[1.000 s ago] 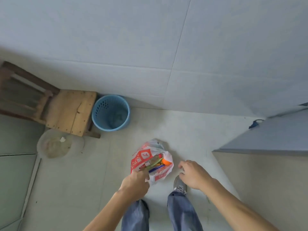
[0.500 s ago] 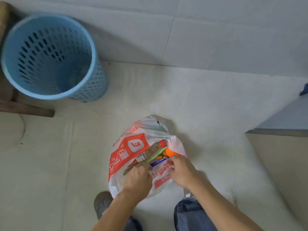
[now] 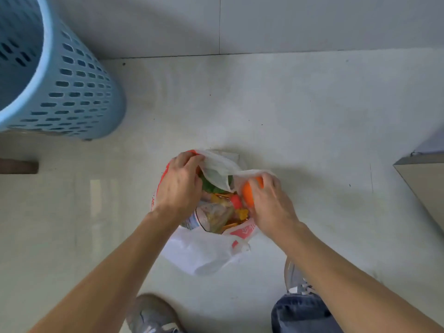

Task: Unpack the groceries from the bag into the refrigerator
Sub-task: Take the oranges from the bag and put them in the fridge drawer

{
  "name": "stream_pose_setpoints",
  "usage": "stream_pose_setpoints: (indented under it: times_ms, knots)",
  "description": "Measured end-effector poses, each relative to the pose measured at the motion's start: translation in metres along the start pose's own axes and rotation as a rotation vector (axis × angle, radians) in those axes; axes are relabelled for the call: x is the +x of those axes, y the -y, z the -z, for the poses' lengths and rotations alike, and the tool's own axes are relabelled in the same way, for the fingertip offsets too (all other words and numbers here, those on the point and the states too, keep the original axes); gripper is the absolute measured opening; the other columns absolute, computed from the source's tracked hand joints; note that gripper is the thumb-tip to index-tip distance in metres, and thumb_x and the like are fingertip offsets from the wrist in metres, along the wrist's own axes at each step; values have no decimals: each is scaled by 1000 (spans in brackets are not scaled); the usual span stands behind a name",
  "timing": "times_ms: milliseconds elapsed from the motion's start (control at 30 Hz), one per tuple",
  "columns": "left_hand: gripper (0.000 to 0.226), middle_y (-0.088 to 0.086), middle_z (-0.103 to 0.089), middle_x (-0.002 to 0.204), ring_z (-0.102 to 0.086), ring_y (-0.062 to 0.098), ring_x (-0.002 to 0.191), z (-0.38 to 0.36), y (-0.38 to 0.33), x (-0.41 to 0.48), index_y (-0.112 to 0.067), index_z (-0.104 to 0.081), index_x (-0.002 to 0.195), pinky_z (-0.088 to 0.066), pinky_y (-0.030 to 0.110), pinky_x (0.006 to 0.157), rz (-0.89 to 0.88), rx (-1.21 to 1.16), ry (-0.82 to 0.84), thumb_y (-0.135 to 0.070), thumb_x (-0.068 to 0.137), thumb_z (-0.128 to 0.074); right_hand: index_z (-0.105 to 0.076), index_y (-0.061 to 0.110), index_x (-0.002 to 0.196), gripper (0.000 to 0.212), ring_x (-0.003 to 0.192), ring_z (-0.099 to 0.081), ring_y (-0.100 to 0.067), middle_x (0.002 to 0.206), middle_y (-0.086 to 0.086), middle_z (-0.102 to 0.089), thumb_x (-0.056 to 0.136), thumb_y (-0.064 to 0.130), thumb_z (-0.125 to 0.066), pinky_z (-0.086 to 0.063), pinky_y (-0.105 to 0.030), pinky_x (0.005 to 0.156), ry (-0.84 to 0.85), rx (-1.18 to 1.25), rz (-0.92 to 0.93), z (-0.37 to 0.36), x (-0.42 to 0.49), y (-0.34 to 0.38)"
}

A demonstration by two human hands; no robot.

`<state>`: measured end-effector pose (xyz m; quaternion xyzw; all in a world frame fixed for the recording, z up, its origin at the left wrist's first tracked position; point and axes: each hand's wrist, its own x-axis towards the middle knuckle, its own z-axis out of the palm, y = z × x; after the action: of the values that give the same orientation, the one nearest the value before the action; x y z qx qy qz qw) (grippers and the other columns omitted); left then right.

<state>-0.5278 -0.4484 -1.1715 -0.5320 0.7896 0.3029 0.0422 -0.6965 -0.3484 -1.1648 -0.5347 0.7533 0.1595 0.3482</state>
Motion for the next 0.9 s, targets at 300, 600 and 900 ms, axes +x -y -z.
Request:
stream_pose_setpoints:
  times_ms: [300,600,900]
  knots:
    - [85,7,-36,145,-36,27,137,-18,27,4,-17,-24,147,-38,40,112,-41,490,323,-32,80,-74,-42,20,135,57,116,-45,-28,134,-8,-41,86,30,-71,-50,-34,82,16,25,-63,10,0,3]
    - [91,24,-42,149,-47,38,133,14,5,-52,2,-30,147,-44,45,108,-171,408,160,-22,76,-81,-52,18,127,64,109,-52,-26,124,-5,-44,76,51,-73,-52,-36,87,-36,267,-122,45,-58,6]
    - [79,5,-55,127,-58,27,110,165,-68,-117,-23,-50,136,-51,35,86,62,-183,64,-41,67,-85,-41,24,120,79,104,-55,-18,117,6,-49,60,48,-87,-50,-33,83,-93,627,-146,143,-170,24]
